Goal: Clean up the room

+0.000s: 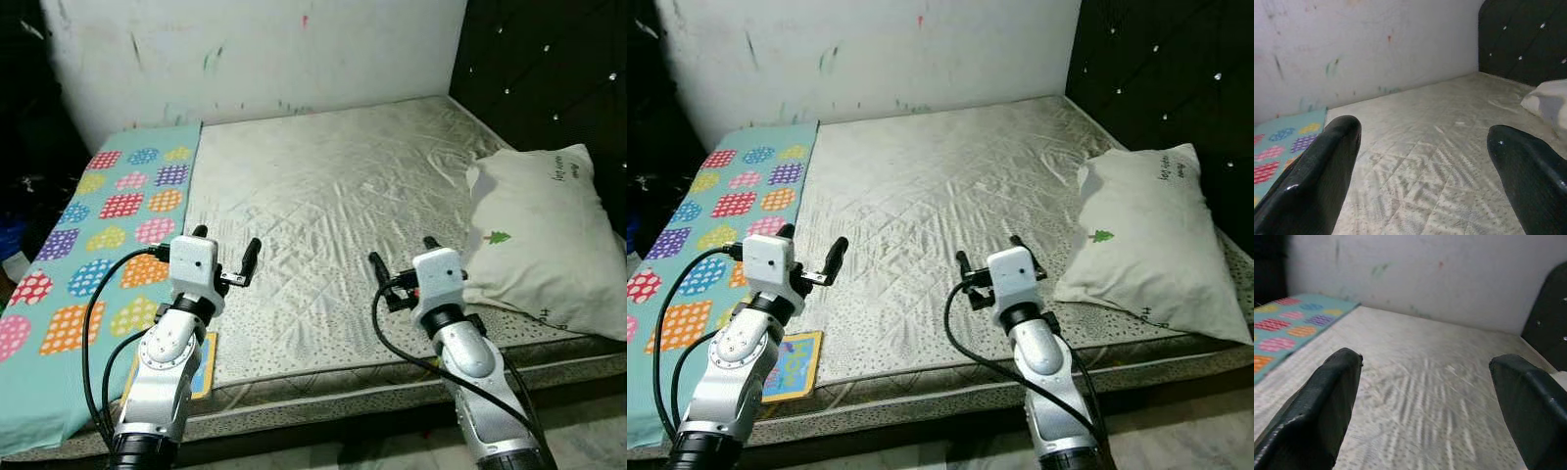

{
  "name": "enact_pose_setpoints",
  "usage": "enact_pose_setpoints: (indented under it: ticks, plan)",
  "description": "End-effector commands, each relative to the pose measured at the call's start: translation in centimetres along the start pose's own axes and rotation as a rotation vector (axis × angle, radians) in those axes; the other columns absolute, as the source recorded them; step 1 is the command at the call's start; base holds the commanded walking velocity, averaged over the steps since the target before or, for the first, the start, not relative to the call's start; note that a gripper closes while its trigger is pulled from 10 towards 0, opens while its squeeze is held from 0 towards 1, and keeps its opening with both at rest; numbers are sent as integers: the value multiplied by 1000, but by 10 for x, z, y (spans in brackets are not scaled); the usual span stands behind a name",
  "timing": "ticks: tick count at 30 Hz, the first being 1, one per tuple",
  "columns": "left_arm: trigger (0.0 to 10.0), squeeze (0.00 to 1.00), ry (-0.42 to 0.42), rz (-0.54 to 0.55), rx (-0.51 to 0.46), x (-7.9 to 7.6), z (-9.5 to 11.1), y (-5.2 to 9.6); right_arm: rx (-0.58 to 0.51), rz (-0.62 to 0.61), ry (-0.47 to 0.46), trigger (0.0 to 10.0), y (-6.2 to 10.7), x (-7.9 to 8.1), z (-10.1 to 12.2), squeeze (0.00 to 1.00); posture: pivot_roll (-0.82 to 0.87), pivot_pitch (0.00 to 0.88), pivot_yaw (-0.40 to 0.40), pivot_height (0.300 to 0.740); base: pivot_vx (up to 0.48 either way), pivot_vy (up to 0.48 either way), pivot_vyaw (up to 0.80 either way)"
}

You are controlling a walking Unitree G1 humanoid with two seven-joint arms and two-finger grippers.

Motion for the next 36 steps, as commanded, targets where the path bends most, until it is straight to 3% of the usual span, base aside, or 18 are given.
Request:
enact_pose_setpoints:
  ticks: [1, 6, 11, 15, 18, 23, 25, 28, 36]
  plan:
    - [10000, 0, -29, 56, -12, 18, 5, 5, -34, 53, -6, 10000, 0, 11, 10, 0, -167, 0, 118, 740, 0, 0, 0]
    - [10000, 0, -29, 41, -29, 12, 11, 0, -61, 111, 17, 10000, -4, 10, 21, 0, -172, 0, 110, 740, 0, 0, 0]
    - [10000, 0, -58, 8, -75, -9, 21, -7, -98, 116, 35, 10000, -11, 1, 33, 0, -135, 0, 86, 740, 0, 0, 0]
    - [10000, 0, -38, 32, -75, -8, 20, -1, -92, 68, -13, 10000, -14, 1, 34, 0, -134, 0, 87, 740, 0, 0, 0]
    - [10000, 0, -48, 14, -44, -12, 6, 7, -74, -17, -31, 10000, -13, -3, 34, 0, -148, 0, 58, 740, 0, 0, 0]
    - [10000, 0, -48, 24, -31, -12, 0, 9, -76, -60, 7, 10000, -13, -9, 37, 0, -146, 0, 31, 740, 0, 0, 0]
    - [10000, 0, -40, 47, -34, -9, 1, 9, -58, -72, -22, 10000, -14, -14, 32, 0, -140, 0, 28, 740, 0, 0, -800]
    - [10000, 0, -39, 82, -43, -4, 4, 11, -57, -53, 12, 10000, -15, -14, 27, 0, -111, 0, 16, 740, 0, 0, 0]
    - [10000, 0, -57, 123, -27, 6, 3, 27, -18, -66, 0, 10000, -27, -11, 14, 0, -32, 0, 14, 740, 0, 0, 0]
Point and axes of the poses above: a point about 5 cm out from each wrist's last joint towards the gripper, its own y axis pointing back from the gripper into the wrist, its own z axis along the axis of the wrist's last joint, x = y × z, the point moved 6 cm from there along -y, pointing out of the wrist towards the gripper, and after that the axes turned 14 degrees about y, right-handed, at the moved point
